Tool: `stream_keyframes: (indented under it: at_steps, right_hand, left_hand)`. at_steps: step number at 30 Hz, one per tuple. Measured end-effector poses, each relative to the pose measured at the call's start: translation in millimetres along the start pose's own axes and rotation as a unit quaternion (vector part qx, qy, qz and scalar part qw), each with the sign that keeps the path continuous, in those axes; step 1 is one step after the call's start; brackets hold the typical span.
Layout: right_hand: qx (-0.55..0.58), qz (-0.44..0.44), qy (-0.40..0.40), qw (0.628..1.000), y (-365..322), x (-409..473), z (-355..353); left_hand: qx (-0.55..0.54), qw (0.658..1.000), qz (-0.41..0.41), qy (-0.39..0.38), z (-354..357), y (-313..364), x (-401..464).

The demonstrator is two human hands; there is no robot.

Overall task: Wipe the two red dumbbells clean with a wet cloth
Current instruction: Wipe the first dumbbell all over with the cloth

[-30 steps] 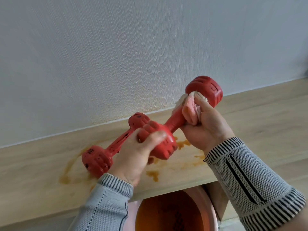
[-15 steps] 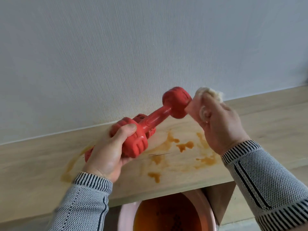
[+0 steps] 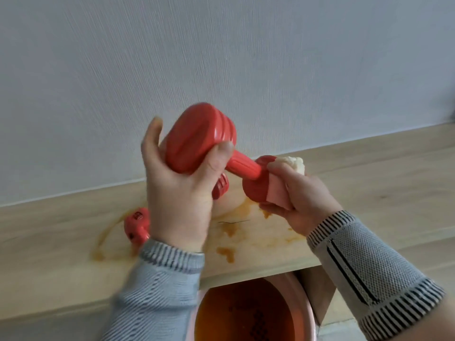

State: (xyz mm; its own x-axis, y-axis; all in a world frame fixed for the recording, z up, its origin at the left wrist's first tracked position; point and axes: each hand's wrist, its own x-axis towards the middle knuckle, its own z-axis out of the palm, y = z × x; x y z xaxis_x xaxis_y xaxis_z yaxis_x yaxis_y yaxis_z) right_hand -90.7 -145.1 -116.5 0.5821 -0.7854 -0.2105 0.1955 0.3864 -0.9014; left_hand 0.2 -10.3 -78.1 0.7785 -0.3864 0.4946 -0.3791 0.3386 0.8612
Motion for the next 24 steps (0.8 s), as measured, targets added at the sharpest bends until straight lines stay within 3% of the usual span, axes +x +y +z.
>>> stream_keyframes:
  at_steps: [2,4,7,10,11,14,19,21,24]
  right_hand:
    - [0.029,-0.022,0.026,0.999,5,-4,11]
    - [0.004,-0.082,0.035,0.996,13,-8,20]
    - [-0.135,-0.182,0.039,0.973,15,-14,26]
    - [-0.342,-0.225,0.036,0.912,11,-16,27]
    - [-0.381,-0.215,0.027,0.899,10,-16,28]
    - [-0.385,-0.158,0.0,0.909,4,-8,26]
    - [-0.274,-0.099,-0.072,0.954,-5,1,12]
    - [-0.323,-0.123,-0.092,0.934,1,-2,12]
    - [-0.426,-0.17,-0.172,0.872,8,-17,14]
  left_hand:
    - [-0.143,0.985,-0.099,0.0,25,-13,-6]
    - [-0.186,0.968,-0.166,0.013,40,-18,-11]
    - [-0.276,0.917,-0.26,0.126,44,-28,-4]
    - [-0.361,0.876,-0.288,0.137,37,-29,5]
    - [-0.351,0.882,-0.285,0.133,37,-32,5]
    - [-0.297,0.913,-0.255,0.114,37,-37,2]
    - [-0.257,0.951,-0.168,0.044,39,-37,0]
    - [-0.214,0.964,-0.149,0.05,37,-38,5]
    - [-0.178,0.967,-0.156,0.089,31,-36,11]
